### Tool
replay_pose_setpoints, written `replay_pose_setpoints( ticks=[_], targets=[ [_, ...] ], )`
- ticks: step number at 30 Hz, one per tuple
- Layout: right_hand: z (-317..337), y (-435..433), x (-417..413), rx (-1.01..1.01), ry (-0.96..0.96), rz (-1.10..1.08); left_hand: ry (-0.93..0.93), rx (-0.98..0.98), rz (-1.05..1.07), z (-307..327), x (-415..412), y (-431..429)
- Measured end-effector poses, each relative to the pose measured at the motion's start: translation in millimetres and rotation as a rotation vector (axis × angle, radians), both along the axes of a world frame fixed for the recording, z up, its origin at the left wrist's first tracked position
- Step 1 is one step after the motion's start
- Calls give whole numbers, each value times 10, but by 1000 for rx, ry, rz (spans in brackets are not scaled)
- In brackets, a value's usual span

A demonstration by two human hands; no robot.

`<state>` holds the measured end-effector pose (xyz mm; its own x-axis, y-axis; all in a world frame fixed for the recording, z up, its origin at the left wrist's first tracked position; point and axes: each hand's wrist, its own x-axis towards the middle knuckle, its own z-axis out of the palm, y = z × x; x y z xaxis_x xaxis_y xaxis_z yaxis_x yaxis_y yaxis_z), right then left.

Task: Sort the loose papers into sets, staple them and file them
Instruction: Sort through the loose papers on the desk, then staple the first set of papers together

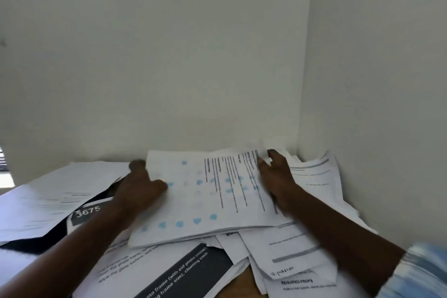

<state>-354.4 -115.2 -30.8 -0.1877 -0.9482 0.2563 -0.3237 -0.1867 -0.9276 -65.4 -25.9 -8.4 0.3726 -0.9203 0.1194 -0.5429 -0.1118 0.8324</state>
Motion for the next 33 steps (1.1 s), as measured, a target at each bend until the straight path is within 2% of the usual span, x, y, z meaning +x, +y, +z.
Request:
replay_pose_setpoints(
  ticks=[1, 2, 3, 4, 5, 6, 10, 12, 15, 19, 23, 26, 30, 33],
  targets=[
    [-35, 34, 22, 6, 7, -7, -314, -33, 114, 30, -55, 2],
    [-47, 65, 41, 9, 18, -13, -580, -173, 162, 70, -123, -14],
    [-52, 93, 61, 10, 31, -22, -725, -341, 135, 143, -230, -38],
    [-57, 115, 62, 7, 42, -29, -779, -457, 59, 246, -376, -95],
    [-55, 146, 73, 7, 51, -34, -774, -489, -35, 328, -504, -210],
    [-58, 165, 69, 8, 60, -39, -735, -439, -137, 414, -669, -356],
    [-46, 235, 67, 22, 44, -50, -737, -41, -513, 620, -1179, -957],
    [-11, 238, 23, 50, 0, -44, -769, 38, -605, 590, -1367, -1112],
    [86, 240, -38, 137, -31, -47, -799, 14, -607, 445, -1508, -1209],
    [195, 233, -184, 209, 4, -47, -732, -75, -667, 174, -1554, -1314],
    [170, 314, -336, 191, 295, -114, -710, -83, -752, 105, -1664, -1426],
    [129, 360, -341, 202, 502, -110, -681, -108, -708, 194, -1767, -1741],
    [175, 368, -338, 225, 577, -89, -840, -75, -578, 53, -1916, -2122],
    [207, 355, -410, 236, 606, -75, -972, -127, -581, -155, -1923, -2101]
  ],
)
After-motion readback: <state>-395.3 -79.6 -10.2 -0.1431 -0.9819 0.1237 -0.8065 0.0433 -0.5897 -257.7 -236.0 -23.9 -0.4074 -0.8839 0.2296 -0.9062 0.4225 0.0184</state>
